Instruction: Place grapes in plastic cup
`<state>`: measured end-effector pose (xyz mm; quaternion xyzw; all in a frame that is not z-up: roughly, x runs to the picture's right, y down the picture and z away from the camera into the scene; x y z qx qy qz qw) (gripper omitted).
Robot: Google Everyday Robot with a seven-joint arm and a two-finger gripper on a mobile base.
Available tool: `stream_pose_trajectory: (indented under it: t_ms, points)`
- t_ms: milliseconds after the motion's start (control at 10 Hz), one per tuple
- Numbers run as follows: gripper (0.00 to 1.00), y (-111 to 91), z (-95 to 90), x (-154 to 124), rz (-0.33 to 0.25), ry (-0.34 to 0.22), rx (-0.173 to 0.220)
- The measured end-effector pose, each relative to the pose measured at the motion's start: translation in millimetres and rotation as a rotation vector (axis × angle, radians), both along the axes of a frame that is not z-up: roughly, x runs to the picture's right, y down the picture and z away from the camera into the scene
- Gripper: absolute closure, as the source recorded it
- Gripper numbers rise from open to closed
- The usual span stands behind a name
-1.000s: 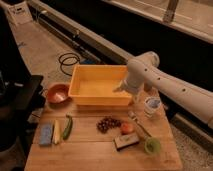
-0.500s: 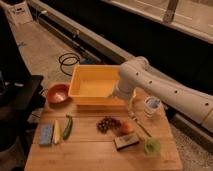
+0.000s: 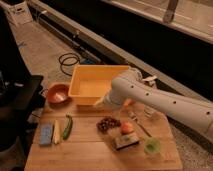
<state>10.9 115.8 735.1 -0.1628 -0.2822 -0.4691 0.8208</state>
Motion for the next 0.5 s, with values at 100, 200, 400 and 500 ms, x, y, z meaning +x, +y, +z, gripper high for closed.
stream_pose_trajectory:
  t_ms: [100,200,400,500]
  points:
    - [0.2,0.0,-0.1,-2.0,-0.003,-0.003,0.0]
    - [0.2,-0.8,-0.1,-1.9,-0.001,-0.002,0.0]
    - [0.2,-1.1,3.0,-1.4,0.006,0.012,-0.011]
    - [0.2,2.0,8.4,-3.4,0.018,0.02,-0.02]
